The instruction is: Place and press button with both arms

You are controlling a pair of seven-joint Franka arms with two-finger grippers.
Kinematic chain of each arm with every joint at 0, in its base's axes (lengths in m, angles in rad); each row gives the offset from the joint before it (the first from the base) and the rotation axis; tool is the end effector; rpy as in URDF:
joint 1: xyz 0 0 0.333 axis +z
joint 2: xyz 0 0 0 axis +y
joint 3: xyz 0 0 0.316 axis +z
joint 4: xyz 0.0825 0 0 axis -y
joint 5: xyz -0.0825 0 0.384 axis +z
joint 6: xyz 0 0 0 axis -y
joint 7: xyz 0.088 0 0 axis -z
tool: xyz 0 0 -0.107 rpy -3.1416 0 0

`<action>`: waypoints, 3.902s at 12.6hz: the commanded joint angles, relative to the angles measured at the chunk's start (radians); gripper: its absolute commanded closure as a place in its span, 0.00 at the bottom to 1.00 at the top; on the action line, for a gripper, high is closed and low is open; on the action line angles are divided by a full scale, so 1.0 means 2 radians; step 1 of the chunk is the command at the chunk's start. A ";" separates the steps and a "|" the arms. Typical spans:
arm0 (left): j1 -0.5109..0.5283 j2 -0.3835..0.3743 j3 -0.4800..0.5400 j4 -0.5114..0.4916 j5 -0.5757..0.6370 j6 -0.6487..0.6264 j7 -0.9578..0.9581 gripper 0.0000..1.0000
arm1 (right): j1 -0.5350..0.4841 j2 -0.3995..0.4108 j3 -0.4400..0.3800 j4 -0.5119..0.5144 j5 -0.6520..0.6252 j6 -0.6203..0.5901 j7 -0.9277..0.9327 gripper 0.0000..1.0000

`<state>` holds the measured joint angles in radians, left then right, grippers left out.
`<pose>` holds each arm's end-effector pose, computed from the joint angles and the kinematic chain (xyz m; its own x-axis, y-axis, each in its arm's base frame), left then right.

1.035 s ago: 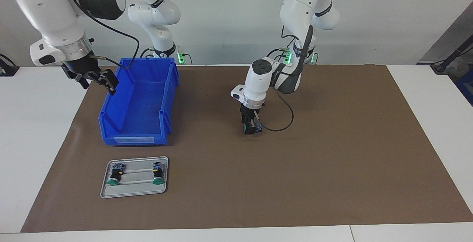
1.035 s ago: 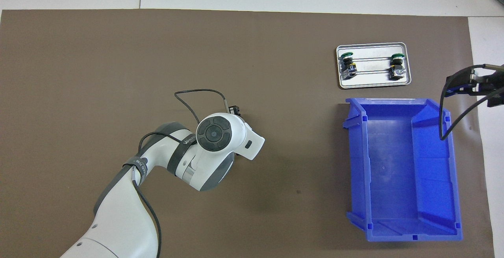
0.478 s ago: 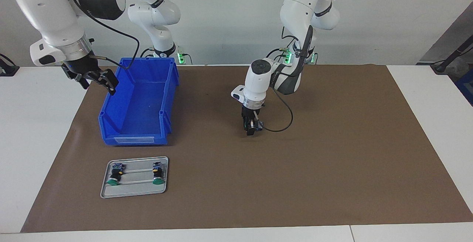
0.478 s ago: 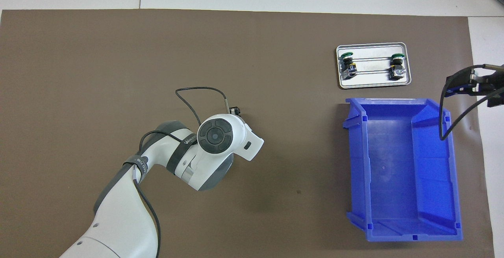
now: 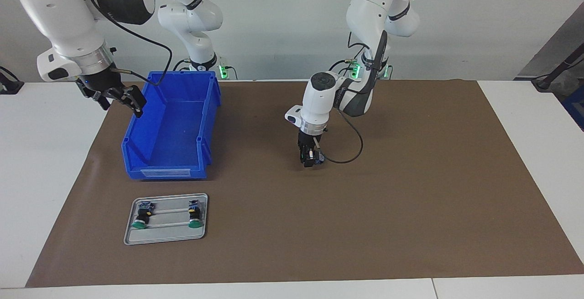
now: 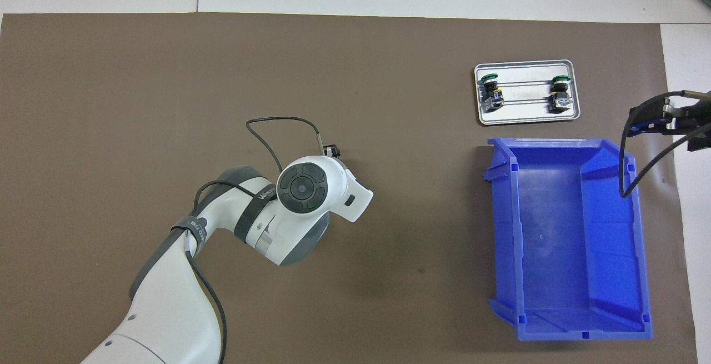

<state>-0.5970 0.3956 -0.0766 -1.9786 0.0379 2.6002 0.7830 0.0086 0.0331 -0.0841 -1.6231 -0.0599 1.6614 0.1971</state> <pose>0.4963 -0.3939 0.2898 0.0790 -0.9836 0.1621 -0.9821 -0.1047 -0.1569 0.5691 -0.0482 0.5893 0.9645 -0.2636 0.0173 -0.2641 -0.9626 0.0602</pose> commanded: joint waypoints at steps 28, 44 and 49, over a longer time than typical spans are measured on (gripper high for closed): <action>0.042 -0.021 -0.009 0.016 -0.265 0.001 0.111 0.86 | -0.006 -0.014 0.004 -0.018 0.008 0.012 -0.003 0.00; 0.058 -0.053 -0.007 -0.040 -0.513 -0.013 0.330 0.86 | -0.006 -0.014 0.004 -0.019 0.008 0.012 -0.003 0.00; 0.056 -0.054 -0.007 -0.055 -0.539 0.001 0.358 0.73 | -0.006 -0.014 0.003 -0.019 0.008 0.013 -0.003 0.00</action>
<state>-0.4906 0.3191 -0.0850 -2.0436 -1.0138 2.5817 1.4674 0.0086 0.0327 -0.0841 -1.6251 -0.0599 1.6614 0.1971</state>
